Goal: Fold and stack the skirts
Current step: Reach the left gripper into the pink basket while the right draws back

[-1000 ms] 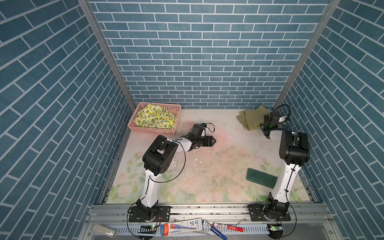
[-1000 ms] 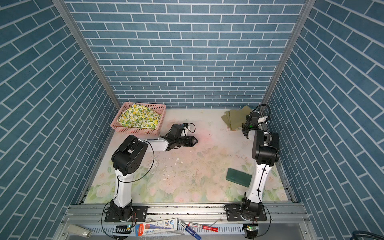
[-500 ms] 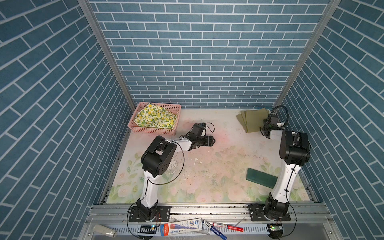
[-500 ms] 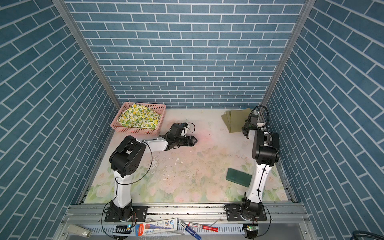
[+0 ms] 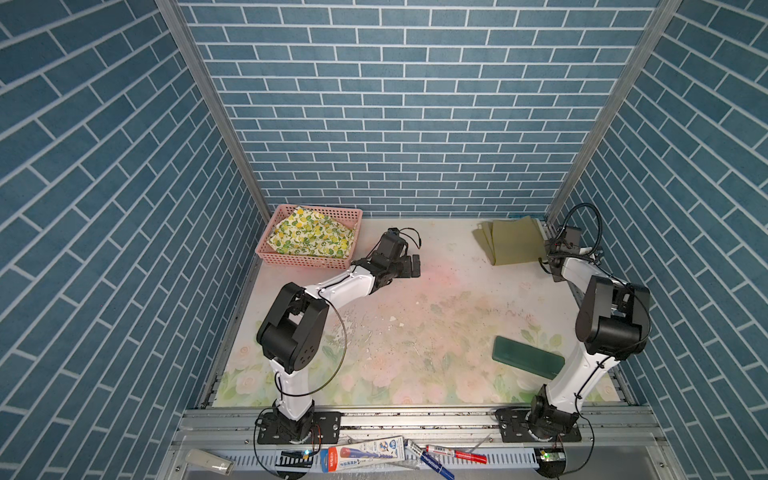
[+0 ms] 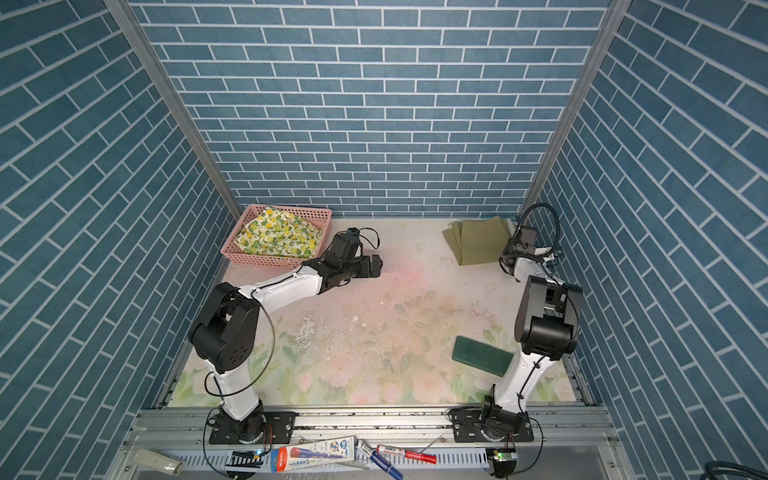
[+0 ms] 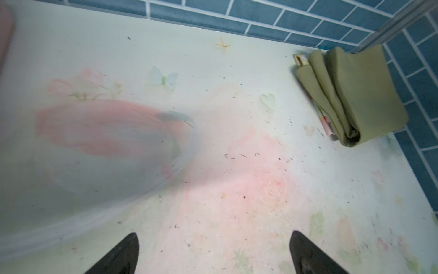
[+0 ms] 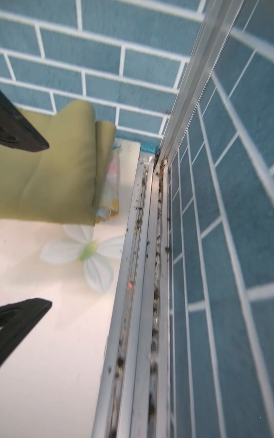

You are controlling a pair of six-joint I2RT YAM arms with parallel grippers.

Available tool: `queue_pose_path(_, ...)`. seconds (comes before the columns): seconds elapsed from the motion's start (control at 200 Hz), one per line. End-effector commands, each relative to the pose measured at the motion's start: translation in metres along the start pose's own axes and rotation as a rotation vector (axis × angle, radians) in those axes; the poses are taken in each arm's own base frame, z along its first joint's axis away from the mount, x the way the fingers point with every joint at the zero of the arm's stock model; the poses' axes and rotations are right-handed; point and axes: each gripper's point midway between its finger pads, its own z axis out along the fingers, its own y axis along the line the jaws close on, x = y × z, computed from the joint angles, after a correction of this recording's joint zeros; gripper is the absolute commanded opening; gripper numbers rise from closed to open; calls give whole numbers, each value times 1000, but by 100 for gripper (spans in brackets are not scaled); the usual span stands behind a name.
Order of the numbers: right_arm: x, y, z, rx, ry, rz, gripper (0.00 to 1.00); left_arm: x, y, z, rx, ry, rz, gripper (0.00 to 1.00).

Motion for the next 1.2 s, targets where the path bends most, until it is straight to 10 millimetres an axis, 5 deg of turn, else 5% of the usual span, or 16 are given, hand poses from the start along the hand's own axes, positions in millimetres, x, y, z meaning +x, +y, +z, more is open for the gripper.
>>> queue_pose_path(0.0,-3,-29,-18,120,-6,-150,96,-4,27,-21,-164,0,8,100)
queue_pose_path(0.13,-15,-21,-39,72,-38,-228,95,-14,39,-38,-236,-16,31,100)
queue_pose_path(0.315,4,36,-86,-260,-36,-442,93,-43,76,-62,-403,-26,31,100)
queue_pose_path(0.435,49,80,-130,-486,-26,-674,92,-63,118,-71,-522,-2,5,100)
queue_pose_path(0.58,132,114,-185,-754,49,-959,89,-92,168,-79,-629,-15,-45,100)
queue_pose_path(0.76,226,113,-238,-1014,157,-1213,82,-116,228,-74,-698,-5,-137,99)
queue_pose_path(0.875,270,102,-264,-1110,178,-1366,79,-124,260,-63,-690,-5,-207,99)
queue_pose_path(1.025,294,90,-286,-1178,206,-1428,75,-130,285,-32,-637,6,-280,97)
queue_pose_path(1.195,299,89,-305,-1242,214,-1424,72,-132,294,13,-558,21,-351,96)
